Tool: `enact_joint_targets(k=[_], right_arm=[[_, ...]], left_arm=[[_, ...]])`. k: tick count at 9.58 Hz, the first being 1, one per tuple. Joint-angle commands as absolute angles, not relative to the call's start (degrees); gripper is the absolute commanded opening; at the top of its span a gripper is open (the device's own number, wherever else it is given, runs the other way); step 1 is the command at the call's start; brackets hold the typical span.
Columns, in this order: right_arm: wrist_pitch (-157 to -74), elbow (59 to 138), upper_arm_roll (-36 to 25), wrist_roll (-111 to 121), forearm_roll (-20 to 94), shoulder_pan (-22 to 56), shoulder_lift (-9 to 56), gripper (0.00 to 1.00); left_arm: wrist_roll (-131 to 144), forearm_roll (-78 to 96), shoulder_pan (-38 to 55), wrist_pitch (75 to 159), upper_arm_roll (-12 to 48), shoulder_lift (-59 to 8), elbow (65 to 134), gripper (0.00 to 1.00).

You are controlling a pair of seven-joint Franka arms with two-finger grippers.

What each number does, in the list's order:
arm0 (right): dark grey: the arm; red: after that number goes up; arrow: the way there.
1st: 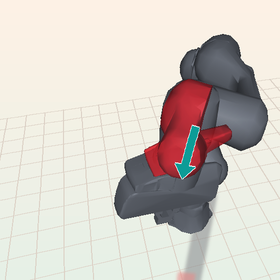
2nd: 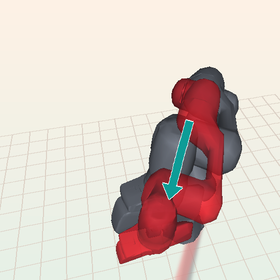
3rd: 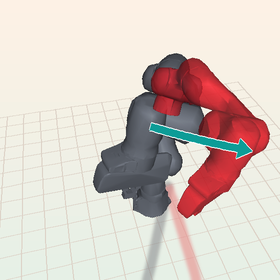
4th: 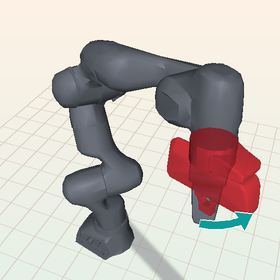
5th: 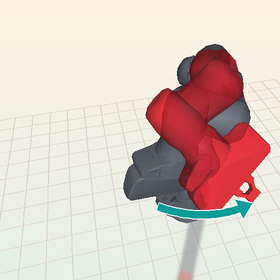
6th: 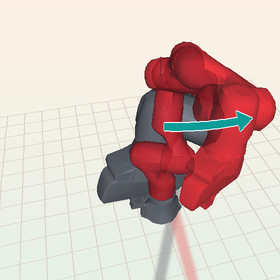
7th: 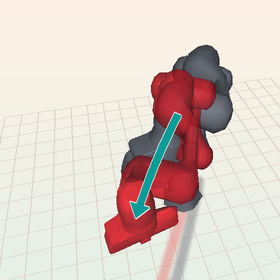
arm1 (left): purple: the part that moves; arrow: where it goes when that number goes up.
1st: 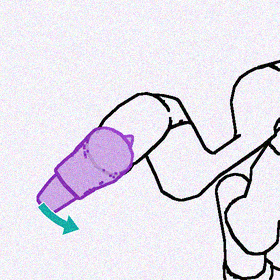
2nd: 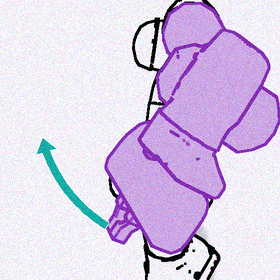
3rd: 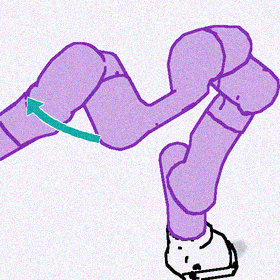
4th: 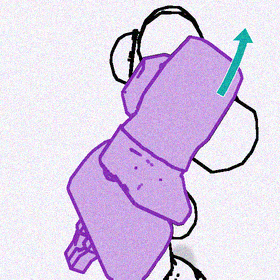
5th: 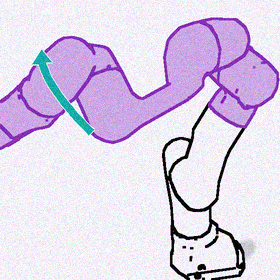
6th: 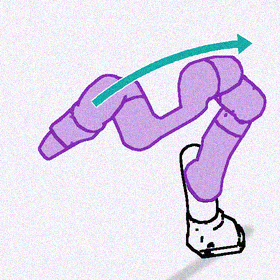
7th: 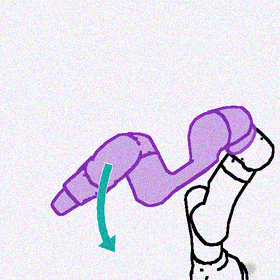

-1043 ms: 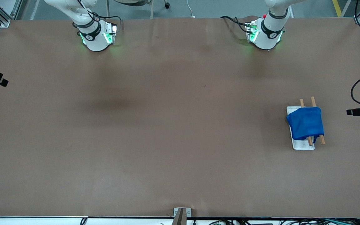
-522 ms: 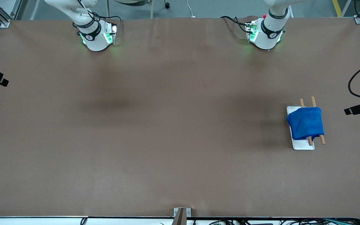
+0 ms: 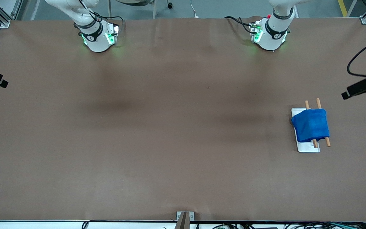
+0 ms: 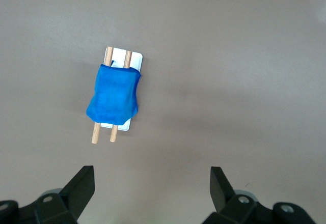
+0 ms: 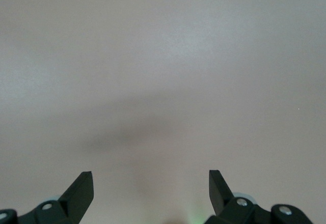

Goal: Right arm passes towel to left arm to hang

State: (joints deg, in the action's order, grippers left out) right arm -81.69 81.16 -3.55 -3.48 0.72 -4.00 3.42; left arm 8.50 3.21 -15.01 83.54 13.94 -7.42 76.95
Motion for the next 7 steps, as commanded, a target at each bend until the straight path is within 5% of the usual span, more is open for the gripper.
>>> enact_joint_targets(k=[1,7], right_arm=[[-81.0,80.6,-3.6,-2.9,0.5,-4.1,3.5,1.00],[-81.1,80.6,-3.8,-2.6,-0.2,-4.1,3.4,1.00]], left_arm=[[5.7,1.6,-14.3,82.8,15.1,-3.4,80.2,1.00],[5.4,-0.1,-1.5,86.4,8.4,6.3,93.8,1.00]])
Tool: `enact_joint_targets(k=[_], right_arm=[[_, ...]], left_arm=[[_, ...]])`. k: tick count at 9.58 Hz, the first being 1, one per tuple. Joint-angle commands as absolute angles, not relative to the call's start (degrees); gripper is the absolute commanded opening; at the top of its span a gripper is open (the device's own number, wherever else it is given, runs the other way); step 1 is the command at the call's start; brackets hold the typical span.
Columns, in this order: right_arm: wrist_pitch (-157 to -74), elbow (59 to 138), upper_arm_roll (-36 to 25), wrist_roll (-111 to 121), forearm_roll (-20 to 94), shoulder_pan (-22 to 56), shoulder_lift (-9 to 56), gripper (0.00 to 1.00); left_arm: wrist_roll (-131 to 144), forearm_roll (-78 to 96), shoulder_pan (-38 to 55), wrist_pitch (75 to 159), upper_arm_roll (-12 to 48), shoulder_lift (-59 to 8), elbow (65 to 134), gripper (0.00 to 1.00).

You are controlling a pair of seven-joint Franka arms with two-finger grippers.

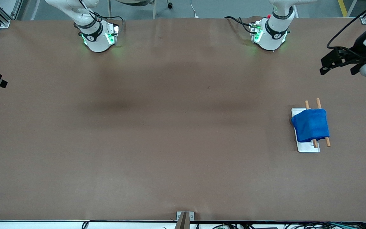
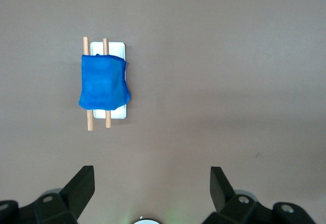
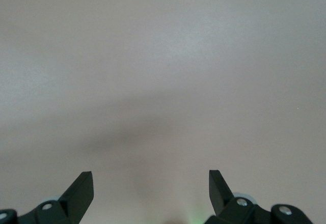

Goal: Right arm passes towel to left arm to hang

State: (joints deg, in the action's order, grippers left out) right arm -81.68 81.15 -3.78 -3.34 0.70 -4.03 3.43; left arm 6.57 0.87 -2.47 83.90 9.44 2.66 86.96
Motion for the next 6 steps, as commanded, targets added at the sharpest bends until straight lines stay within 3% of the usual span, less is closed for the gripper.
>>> enact_joint_targets(k=[1,6], right_arm=[[-81.1,80.6,-3.7,-2.6,-0.1,-4.1,3.4,1.00],[-81.6,80.6,-3.8,-2.6,-0.1,-4.1,3.5,1.00]], left_arm=[[5.4,-0.2,-1.4,86.6,8.3,6.7,94.4,1.00],[3.5,-0.6,-1.8,85.0,8.4,4.9,91.6,1.00]])
